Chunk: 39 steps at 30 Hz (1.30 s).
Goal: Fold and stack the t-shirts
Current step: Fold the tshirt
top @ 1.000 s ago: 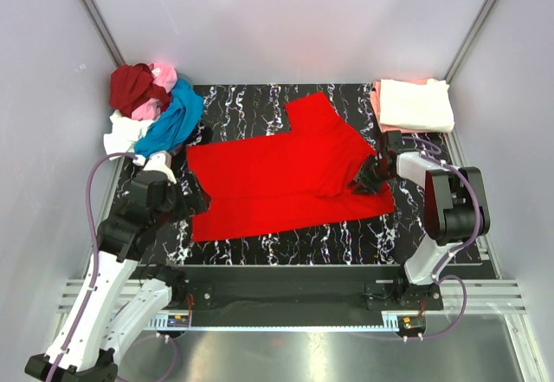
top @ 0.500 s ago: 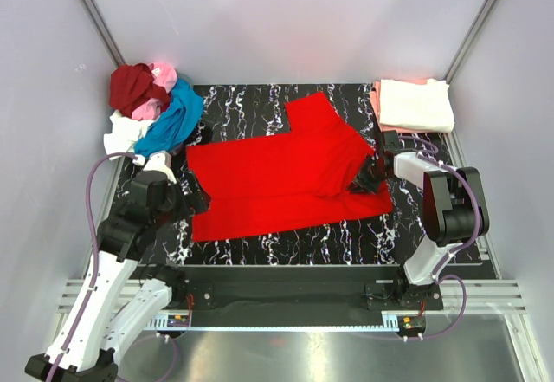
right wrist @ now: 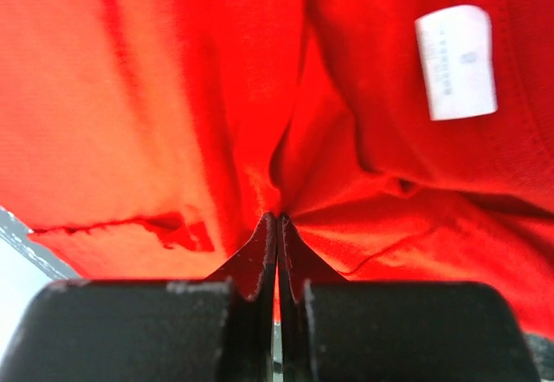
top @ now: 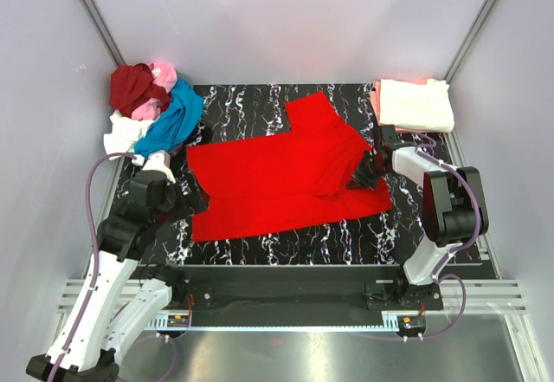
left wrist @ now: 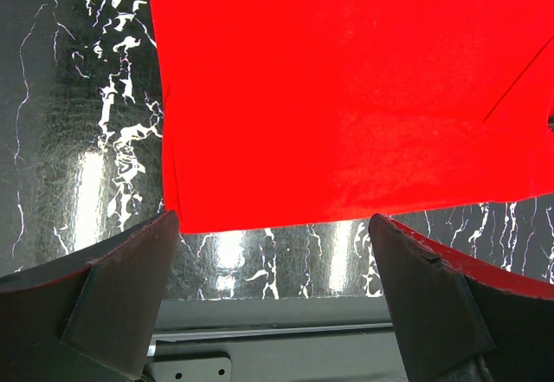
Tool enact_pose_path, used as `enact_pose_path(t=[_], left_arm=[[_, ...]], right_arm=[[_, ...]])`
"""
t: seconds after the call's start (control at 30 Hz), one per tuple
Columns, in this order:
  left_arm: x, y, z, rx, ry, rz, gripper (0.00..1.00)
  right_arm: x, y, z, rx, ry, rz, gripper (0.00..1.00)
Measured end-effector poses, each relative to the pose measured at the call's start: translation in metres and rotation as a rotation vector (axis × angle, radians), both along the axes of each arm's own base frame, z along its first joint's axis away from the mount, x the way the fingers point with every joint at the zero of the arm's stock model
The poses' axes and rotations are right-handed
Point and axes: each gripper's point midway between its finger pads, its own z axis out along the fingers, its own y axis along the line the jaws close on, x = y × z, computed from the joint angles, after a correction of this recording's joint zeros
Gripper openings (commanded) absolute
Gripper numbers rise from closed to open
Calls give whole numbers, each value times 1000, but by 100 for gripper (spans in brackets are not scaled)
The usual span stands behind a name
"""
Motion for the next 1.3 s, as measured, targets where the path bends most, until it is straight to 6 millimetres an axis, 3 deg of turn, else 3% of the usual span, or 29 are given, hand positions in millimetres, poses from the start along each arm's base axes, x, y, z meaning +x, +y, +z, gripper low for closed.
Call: enact_pose_path(t=[0.23, 0.37, 0.47, 0.53, 0.6, 0.83, 0.97, 1.3], left_arm=[[0, 0, -1, 0, 1, 0, 99], [-1, 0, -3, 2, 7, 0, 99], [-1, 0, -4, 3, 9, 0, 99], [-1, 0, -5, 3, 11, 0, 99], [-1, 0, -5, 4, 12, 0, 99], [-1, 0, -6, 4, 13, 0, 99], [-1, 0, -6, 4, 13, 0, 99], [-1, 0, -6, 4, 13, 0, 99]], right_arm=[[20, 17, 34, 1, -55, 42, 0], [34, 30, 54, 6, -106, 76, 6], [33, 33, 56, 5, -108, 87, 8], [30, 34, 53, 3, -92, 91, 21], [29, 34, 50, -1, -81, 97, 22], [29, 44, 46, -4, -58, 127, 17], [44, 57, 51, 8, -78, 154, 0], [75, 74, 41, 20, -73, 179, 0]])
